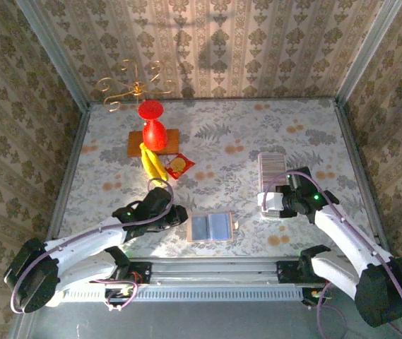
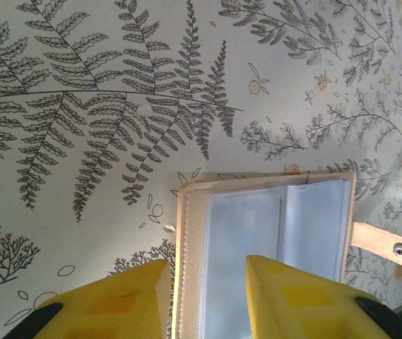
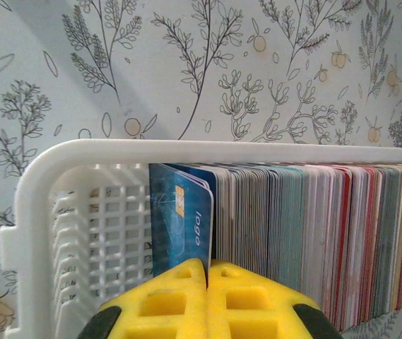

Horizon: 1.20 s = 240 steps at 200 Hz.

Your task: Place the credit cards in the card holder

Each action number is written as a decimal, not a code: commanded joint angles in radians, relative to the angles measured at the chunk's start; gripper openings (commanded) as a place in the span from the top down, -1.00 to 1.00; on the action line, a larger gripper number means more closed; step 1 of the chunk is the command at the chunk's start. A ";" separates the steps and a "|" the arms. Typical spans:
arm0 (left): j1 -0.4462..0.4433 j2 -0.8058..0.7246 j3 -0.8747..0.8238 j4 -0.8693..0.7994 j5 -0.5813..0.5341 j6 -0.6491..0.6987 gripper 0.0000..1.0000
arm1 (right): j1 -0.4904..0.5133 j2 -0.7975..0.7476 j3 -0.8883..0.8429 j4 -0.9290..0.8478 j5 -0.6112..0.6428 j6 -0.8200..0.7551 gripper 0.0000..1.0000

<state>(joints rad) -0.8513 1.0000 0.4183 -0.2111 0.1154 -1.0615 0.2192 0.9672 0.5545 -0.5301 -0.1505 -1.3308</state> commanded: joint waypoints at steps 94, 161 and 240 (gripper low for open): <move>-0.057 0.028 0.022 0.019 -0.025 -0.023 0.31 | 0.002 -0.168 0.143 -0.296 -0.160 0.180 1.00; -0.105 0.054 0.043 0.021 -0.059 -0.036 0.31 | 0.001 -0.145 0.088 -0.283 -0.019 0.135 1.00; -0.123 0.094 0.048 0.068 -0.080 -0.040 0.31 | 0.006 -0.055 0.045 -0.086 0.037 0.148 1.00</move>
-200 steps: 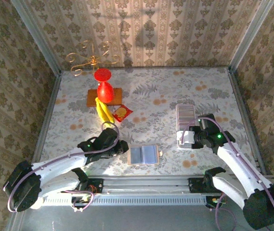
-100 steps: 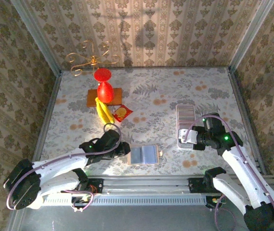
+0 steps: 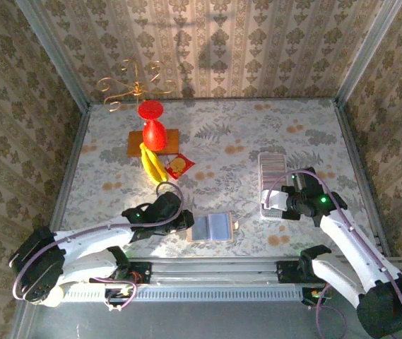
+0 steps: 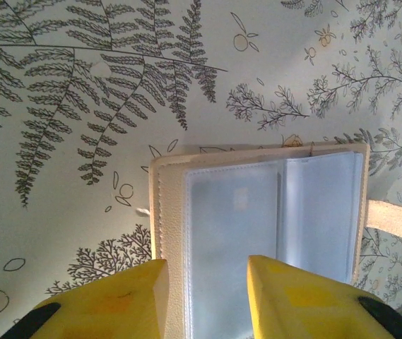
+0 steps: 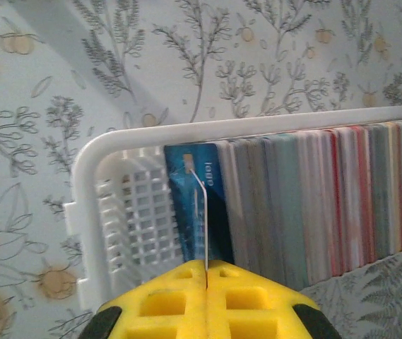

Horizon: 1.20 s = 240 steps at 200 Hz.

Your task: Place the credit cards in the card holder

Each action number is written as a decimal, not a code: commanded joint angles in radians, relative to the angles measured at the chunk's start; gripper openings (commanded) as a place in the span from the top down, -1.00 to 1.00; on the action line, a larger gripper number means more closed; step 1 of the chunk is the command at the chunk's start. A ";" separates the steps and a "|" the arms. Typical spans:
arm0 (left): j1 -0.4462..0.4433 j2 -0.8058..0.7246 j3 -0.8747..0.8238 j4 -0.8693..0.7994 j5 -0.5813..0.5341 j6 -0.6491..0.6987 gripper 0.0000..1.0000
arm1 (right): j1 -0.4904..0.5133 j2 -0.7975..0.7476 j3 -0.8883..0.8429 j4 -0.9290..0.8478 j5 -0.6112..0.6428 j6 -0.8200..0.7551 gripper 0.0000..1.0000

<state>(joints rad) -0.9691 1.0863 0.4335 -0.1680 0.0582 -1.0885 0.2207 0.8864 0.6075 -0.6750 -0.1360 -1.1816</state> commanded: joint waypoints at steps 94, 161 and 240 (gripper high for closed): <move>-0.004 0.040 0.024 0.062 -0.016 -0.016 0.34 | 0.018 0.043 0.013 0.000 -0.050 0.022 1.00; -0.001 0.052 0.013 0.090 -0.017 -0.025 0.36 | 0.048 0.104 -0.043 0.173 0.088 -0.008 0.24; -0.001 0.052 0.004 0.104 -0.018 -0.030 0.37 | 0.069 0.151 -0.045 0.238 0.168 -0.060 -0.57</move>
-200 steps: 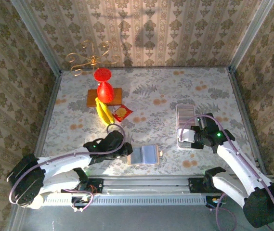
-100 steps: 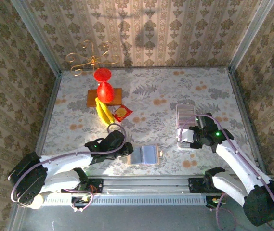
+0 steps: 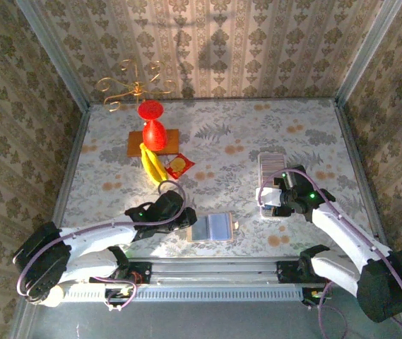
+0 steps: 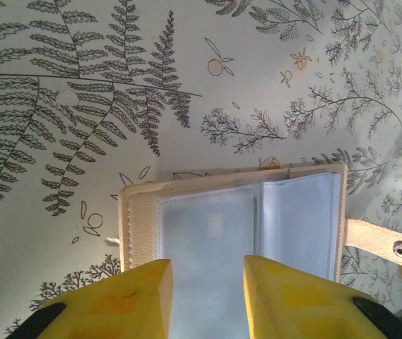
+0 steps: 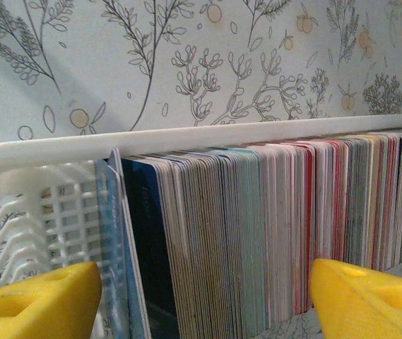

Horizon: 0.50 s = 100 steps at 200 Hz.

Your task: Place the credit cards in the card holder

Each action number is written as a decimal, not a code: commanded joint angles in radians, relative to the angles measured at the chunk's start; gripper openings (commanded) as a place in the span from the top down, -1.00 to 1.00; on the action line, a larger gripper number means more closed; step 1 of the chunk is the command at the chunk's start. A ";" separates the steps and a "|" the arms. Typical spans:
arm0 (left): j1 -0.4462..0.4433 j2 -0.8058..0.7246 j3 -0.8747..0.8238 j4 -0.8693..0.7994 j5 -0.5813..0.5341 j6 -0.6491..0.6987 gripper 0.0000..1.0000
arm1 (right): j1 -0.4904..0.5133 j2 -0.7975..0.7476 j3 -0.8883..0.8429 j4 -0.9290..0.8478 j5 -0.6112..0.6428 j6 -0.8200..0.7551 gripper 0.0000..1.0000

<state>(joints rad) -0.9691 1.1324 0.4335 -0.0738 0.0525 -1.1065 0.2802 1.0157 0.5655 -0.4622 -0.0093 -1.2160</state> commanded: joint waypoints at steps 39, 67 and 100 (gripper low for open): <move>-0.001 -0.002 0.002 0.002 -0.013 -0.010 0.38 | 0.008 0.038 0.055 -0.033 0.052 -0.028 -0.14; -0.001 -0.012 -0.004 0.000 -0.014 -0.010 0.38 | 0.010 0.038 0.105 -0.190 -0.017 -0.027 -0.06; -0.001 -0.018 -0.004 -0.006 -0.014 -0.007 0.39 | 0.011 0.043 0.126 -0.253 -0.019 -0.015 0.17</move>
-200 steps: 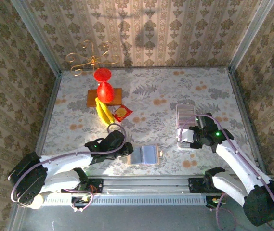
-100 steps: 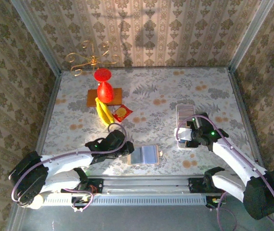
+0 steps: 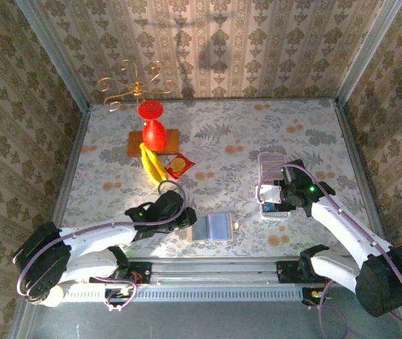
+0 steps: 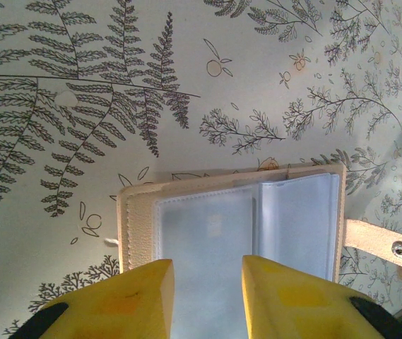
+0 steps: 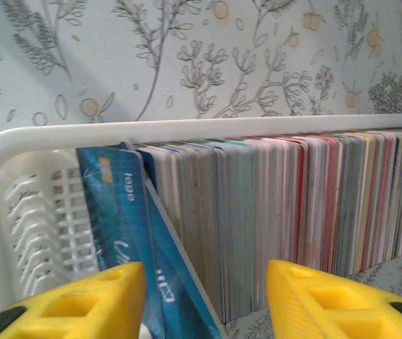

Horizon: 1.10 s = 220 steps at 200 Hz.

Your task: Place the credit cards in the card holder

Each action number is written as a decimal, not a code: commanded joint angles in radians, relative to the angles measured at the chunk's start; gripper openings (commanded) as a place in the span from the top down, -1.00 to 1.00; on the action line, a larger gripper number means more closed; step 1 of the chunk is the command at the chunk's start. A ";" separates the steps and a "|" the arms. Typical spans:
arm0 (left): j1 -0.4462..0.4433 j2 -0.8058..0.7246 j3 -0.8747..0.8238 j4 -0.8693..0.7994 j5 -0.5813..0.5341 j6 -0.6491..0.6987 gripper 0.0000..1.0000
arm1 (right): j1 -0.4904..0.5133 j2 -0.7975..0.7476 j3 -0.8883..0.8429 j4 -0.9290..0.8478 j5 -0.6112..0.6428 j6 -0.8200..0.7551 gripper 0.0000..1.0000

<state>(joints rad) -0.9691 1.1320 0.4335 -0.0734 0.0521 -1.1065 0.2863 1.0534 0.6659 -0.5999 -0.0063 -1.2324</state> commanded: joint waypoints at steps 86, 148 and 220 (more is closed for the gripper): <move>-0.001 -0.029 0.002 -0.022 -0.010 0.000 0.41 | 0.006 0.028 0.007 -0.079 0.026 -0.010 0.48; 0.000 -0.047 -0.008 -0.027 -0.014 0.000 0.42 | 0.004 0.007 0.020 -0.136 0.046 -0.021 0.84; 0.000 -0.065 -0.013 -0.036 -0.019 0.000 0.42 | -0.002 -0.011 0.068 -0.196 0.016 -0.009 0.78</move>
<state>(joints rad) -0.9691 1.0893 0.4324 -0.0811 0.0521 -1.1065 0.2863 1.0592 0.6834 -0.7528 0.0196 -1.2461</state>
